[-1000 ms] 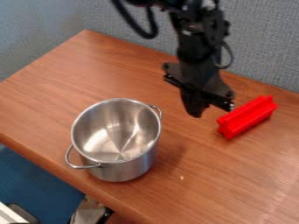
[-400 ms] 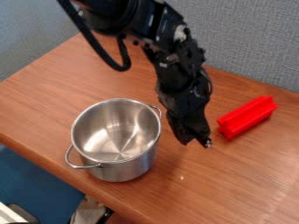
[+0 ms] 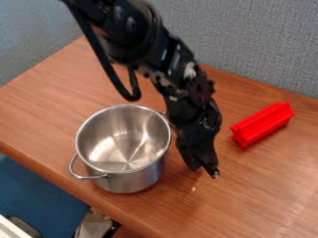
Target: Move the red object from the metal pot to the table
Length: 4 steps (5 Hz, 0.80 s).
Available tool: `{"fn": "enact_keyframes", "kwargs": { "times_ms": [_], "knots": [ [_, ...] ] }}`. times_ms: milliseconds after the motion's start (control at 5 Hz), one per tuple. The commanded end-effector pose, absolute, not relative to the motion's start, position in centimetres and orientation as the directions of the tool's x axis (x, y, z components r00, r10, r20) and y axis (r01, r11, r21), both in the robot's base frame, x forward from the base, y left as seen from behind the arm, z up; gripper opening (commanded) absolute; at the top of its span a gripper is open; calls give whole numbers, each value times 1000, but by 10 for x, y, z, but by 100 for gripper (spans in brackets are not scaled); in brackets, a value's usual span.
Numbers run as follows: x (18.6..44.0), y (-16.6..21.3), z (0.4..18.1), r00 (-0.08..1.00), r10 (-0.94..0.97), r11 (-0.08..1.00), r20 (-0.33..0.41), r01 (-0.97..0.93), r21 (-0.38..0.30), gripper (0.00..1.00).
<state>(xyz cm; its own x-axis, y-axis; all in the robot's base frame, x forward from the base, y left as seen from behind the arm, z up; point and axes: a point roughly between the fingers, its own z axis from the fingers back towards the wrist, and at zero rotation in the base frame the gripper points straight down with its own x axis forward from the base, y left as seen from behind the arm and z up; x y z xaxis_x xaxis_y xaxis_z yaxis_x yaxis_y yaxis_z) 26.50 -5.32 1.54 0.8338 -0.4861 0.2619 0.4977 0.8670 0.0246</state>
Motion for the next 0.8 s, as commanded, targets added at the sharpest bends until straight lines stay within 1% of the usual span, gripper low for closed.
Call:
{"fn": "enact_keyframes", "kwargs": {
  "times_ms": [0, 200, 400, 600],
  "knots": [
    [256, -57, 19, 828, -485, 866, 282, 500, 22, 100],
    [242, -56, 21, 832, -478, 869, 281, 495, 9, 100],
    [239, -70, 33, 807, -532, 838, 256, 545, 23, 100],
    [241, -89, 62, 766, -594, 798, 246, 599, 61, 100]
  ]
}}
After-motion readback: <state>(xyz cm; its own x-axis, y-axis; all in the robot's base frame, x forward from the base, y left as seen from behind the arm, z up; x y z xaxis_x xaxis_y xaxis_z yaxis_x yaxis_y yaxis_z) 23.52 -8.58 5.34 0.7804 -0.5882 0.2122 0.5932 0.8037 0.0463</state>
